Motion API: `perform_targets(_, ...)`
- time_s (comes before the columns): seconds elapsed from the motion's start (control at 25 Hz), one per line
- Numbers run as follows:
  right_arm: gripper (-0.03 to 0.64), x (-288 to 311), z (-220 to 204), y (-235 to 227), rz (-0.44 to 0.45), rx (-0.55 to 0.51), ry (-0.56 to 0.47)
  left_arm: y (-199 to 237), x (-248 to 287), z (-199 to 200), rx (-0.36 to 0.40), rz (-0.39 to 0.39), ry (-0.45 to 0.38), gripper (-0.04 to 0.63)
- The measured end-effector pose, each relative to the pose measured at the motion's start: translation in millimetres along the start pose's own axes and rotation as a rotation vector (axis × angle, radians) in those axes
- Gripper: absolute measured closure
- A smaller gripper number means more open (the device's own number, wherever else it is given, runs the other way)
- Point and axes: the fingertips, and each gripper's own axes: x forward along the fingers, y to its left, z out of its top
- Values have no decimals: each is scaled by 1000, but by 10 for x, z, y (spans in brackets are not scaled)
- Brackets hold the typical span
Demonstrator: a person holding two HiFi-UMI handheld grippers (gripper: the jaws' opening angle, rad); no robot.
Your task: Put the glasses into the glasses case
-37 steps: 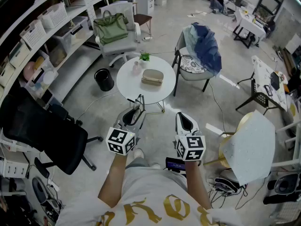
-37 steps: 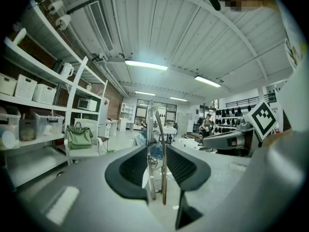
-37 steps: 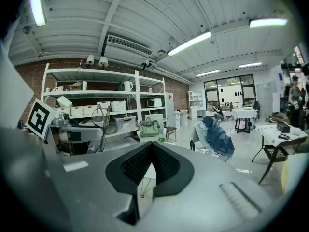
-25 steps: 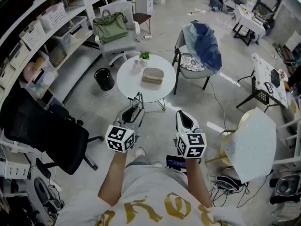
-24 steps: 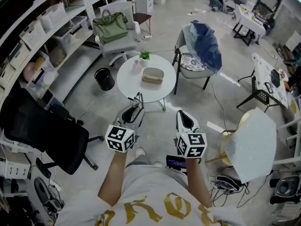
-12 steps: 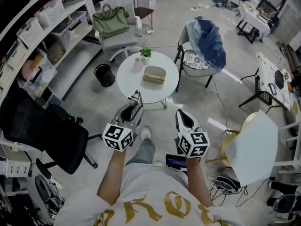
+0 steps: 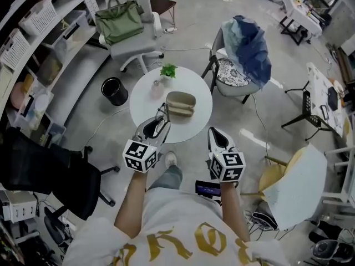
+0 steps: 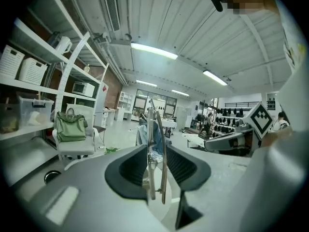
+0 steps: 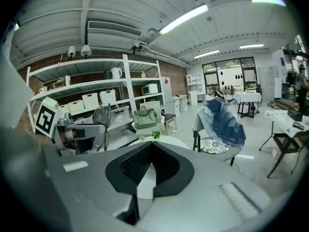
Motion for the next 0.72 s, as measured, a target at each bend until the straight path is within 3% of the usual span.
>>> perform_targets(0.36,592,896,360,-357,-89,30,33,774,951,106,47,-97,75,463)
perform_targets(0.72,592,1081,407,-531,-138,55,33,933,1291,-20,56,-167,126,463)
